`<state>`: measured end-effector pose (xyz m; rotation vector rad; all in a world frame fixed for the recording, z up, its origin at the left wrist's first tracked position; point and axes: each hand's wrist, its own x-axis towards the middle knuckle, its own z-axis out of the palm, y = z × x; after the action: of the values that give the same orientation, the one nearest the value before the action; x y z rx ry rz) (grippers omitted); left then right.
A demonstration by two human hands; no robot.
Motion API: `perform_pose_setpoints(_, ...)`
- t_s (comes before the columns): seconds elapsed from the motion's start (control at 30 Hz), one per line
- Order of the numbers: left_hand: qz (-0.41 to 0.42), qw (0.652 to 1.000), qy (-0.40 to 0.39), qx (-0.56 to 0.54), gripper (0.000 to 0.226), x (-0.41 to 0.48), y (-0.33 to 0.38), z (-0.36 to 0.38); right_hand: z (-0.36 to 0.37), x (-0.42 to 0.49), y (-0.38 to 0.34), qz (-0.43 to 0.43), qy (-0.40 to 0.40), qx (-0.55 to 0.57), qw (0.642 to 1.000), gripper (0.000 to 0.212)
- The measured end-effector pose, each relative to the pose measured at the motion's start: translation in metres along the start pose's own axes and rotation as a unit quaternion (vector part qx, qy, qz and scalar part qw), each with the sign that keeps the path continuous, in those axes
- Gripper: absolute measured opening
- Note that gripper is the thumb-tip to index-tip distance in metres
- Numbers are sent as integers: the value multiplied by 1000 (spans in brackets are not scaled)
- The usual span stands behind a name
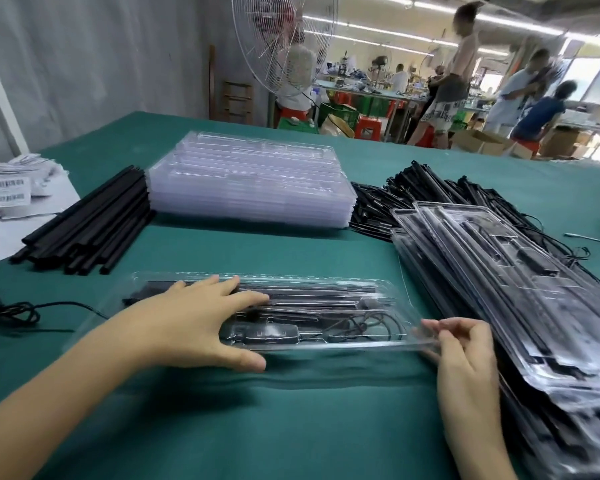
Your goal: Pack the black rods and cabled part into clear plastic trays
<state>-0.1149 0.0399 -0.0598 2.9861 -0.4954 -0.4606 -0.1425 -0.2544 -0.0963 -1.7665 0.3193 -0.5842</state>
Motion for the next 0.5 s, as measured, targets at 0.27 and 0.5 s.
perform_pose_setpoints(0.27,-8,999,36,8,112,-1,0,13,-4,0,5,48,-34,73,996,32)
perform_pose_setpoints(0.5,-1,996,56,-76,96,1,3,-13,1,-3,6,18,-38,25,999,28)
